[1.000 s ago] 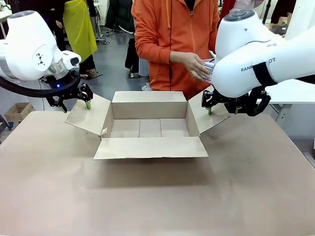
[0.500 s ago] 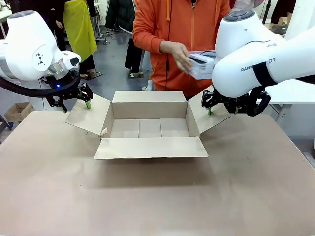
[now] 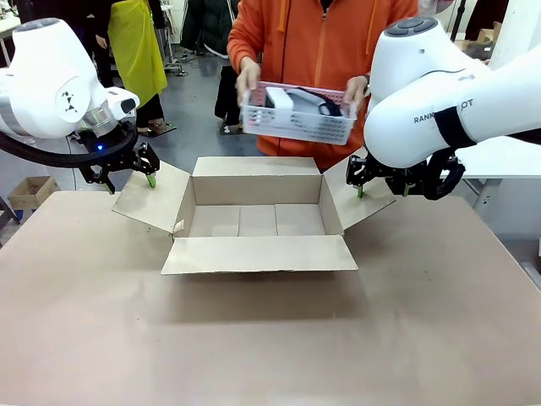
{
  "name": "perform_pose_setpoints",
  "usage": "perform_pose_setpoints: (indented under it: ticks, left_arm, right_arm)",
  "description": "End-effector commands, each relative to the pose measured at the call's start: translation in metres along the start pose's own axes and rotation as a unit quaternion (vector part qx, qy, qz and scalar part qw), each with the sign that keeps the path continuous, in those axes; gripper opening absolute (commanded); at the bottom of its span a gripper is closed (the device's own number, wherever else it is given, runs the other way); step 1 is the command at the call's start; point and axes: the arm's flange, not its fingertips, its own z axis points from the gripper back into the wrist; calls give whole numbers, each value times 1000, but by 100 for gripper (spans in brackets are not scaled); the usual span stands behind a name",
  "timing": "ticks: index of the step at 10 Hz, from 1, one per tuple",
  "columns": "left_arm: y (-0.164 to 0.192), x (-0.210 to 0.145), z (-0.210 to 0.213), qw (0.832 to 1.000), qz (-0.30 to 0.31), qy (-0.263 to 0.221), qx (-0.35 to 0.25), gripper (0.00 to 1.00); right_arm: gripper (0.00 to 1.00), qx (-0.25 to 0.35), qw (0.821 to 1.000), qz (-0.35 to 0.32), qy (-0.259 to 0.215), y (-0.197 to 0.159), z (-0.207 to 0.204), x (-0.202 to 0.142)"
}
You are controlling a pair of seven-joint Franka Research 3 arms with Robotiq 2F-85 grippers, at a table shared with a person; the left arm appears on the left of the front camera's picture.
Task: Pack the gift set into the box.
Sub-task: Lift both hands away from the flaps of the Package Box.
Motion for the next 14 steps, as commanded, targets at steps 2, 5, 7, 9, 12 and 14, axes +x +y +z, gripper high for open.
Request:
perform_pose_setpoints:
  ticks: [2, 5, 7, 9, 12, 14]
  left_arm:
    - [-1, -1, 2, 1000, 6, 1, 9, 100]
    - [-1, -1, 2, 1000, 6, 1, 9, 100]
    - [-1, -1, 2, 1000, 6, 1, 9, 100]
    - [-1, -1, 2, 1000, 6, 1, 9, 100]
    - [-1, -1, 2, 1000, 6, 1, 9, 100]
    - [-1, -1, 2, 1000, 6, 1, 9, 100]
  right_arm:
    - [100, -7, 1000, -2, -6, 1, 0, 3]
    - [100, -7, 1000, -2, -6, 1, 0, 3]
    - [100, -7, 1000, -2, -6, 1, 0, 3]
    - [100, -7, 1000, -2, -6, 1, 0, 3]
    - [100, -7, 1000, -2, -6, 1, 0, 3]
    - [100, -7, 1000, -2, -6, 1, 0, 3]
